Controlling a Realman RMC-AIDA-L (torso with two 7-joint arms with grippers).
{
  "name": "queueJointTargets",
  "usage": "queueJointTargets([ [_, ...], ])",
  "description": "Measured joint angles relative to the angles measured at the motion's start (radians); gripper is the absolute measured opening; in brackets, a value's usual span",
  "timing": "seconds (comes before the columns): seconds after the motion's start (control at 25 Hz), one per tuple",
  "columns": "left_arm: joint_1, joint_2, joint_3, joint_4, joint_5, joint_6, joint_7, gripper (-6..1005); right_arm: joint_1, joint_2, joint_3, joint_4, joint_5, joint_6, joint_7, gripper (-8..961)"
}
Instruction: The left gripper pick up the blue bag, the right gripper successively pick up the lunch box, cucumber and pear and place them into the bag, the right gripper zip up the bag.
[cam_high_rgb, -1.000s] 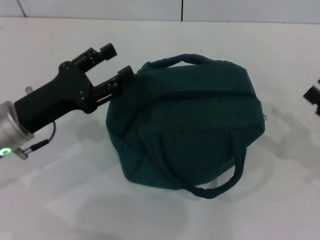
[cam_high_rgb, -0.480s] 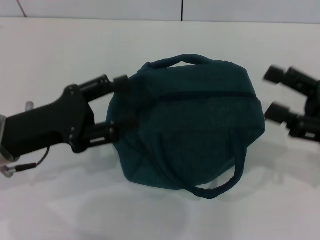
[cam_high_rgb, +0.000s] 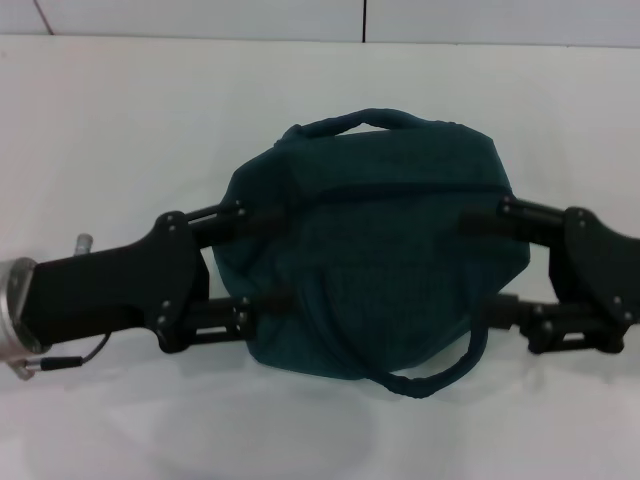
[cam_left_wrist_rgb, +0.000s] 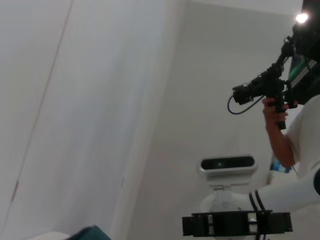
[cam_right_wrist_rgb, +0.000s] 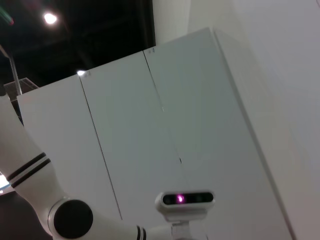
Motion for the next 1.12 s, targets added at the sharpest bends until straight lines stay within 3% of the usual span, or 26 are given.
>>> queueJointTargets([
  [0.32,-0.001,-0.004,0.046,0.001,0.011,0.001,0.008,779,0.016,0.014,-0.036,0.006,-0.076,0.031,0.001,884],
  [1.12,0.005,-0.009,0.048,-0.004,0.006,0.001,0.011,773,0.017,0.017,-0.051,0.006,-0.072,0.052,0.003,884],
])
